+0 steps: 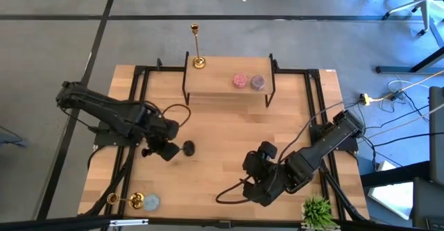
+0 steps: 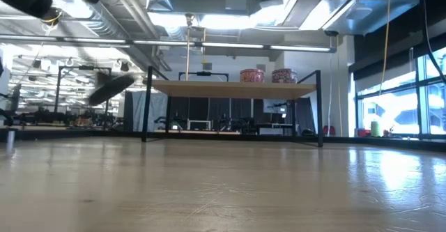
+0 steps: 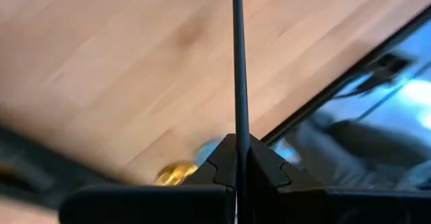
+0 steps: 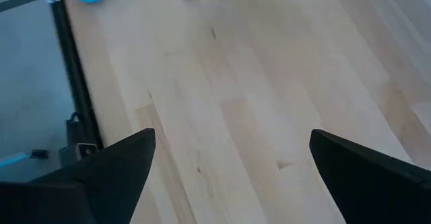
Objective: Pick & Place candle stick holders
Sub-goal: Put the black brass candlestick on the shelf
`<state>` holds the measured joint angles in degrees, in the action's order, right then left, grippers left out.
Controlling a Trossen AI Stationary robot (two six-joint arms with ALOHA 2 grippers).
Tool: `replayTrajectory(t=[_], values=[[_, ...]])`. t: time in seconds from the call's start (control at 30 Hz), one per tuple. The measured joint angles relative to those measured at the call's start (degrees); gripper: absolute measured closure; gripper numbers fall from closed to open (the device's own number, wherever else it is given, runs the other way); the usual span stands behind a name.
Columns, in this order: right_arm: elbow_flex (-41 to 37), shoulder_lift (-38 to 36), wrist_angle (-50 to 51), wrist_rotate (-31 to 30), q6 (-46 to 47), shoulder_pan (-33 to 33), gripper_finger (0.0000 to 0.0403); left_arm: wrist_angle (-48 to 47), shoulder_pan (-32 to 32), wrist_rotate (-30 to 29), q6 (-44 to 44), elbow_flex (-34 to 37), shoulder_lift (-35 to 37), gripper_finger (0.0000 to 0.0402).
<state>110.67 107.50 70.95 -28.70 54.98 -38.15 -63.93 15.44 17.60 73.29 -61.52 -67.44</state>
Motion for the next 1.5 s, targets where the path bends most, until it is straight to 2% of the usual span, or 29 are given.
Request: replayTrajectory(t=[0.17, 0.33, 0.5, 0.7, 0.77, 0.93, 1.13, 1.27, 1.5], values=[[0.0, 0.4, -3.4, 0.2, -3.0, 0.5, 0.0004, 9.9, 0.0, -5.3, 1.5, 0.0, 2.5, 0.0397], [0.0, 0.7, -7.0, -0.1, -6.4, 2.5, 0.0004, 25.8, 0.1, -7.4, -1.4, 0.1, 2.4, 0.0397], [1.0, 0.8, -10.8, -0.1, -16.7, 4.5, 0.0004, 36.2, 0.4, -2.9, -2.9, 0.2, -0.7, 0.0397], [2.6, 0.8, -14.7, 0.3, -28.8, 6.3, 0.0004, 37.2, 2.3, 5.6, -3.1, 0.2, -6.2, 0.0397], [2.6, 0.8, -15.9, 3.2, -30.3, 7.3, 0.0004, 39.1, 2.9, 7.7, -3.3, 0.2, -8.4, 0.0397], [2.6, 1.3, -17.4, 15.1, -30.6, 11.0, 0.0004, 49.8, 3.0, 10.1, -4.0, 0.2, -13.3, 0.0397], [2.6, 1.5, -17.5, 29.2, -27.2, 14.2, 0.0033, 52.4, 2.8, 9.1, -5.0, 0.2, -16.1, 0.0397], [2.6, 2.5, -17.5, 31.4, -27.0, 14.6, 0.0074, 56.2, 2.3, 7.3, -5.5, 0.2, -16.2, 0.0397], [2.5, 4.5, -17.4, 31.8, -26.9, 14.4, 0.0128, 60.1, 1.7, 6.4, -5.5, 0.2, -15.8, 0.0397]])
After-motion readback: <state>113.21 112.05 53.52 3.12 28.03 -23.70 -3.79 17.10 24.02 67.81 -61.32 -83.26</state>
